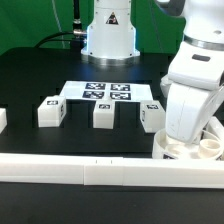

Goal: Assemble stool

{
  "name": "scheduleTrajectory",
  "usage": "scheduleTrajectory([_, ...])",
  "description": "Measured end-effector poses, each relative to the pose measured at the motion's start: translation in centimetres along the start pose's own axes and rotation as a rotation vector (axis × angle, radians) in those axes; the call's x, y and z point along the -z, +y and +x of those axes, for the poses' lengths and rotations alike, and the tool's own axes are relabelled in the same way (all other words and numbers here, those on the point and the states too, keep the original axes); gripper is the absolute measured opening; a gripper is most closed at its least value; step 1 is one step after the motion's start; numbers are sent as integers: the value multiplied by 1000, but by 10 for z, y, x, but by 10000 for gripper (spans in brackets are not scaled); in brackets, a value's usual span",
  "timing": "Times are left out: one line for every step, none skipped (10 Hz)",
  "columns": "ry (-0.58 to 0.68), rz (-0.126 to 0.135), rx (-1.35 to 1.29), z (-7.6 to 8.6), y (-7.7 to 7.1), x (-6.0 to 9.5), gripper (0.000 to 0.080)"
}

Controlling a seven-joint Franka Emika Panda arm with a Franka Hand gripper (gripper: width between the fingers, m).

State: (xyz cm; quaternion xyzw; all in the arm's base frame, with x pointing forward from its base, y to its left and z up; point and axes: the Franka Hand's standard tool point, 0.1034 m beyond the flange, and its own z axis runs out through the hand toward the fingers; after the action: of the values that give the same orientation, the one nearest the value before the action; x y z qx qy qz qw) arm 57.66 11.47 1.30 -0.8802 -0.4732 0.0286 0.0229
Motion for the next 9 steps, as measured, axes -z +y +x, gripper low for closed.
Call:
scheduleTrajectory([0, 0, 0, 0, 0, 0, 34])
scheduleTrajectory([0, 0, 0, 0, 0, 0, 34])
scheduleTrajectory([0, 0, 0, 0, 0, 0, 113])
scheduleTrajectory([-1, 0, -1, 0, 0, 0, 251])
scheduleTrajectory([-1, 0, -1, -1, 0, 0, 251])
scheduleTrajectory([-4, 0, -5, -3, 3, 1, 427])
scheduleTrajectory([-10, 1, -8, -5, 5, 8, 589])
scheduleTrajectory([-2, -7, -8, -2, 5, 16, 589])
scheduleTrajectory([3, -13, -9, 0, 4, 22, 632])
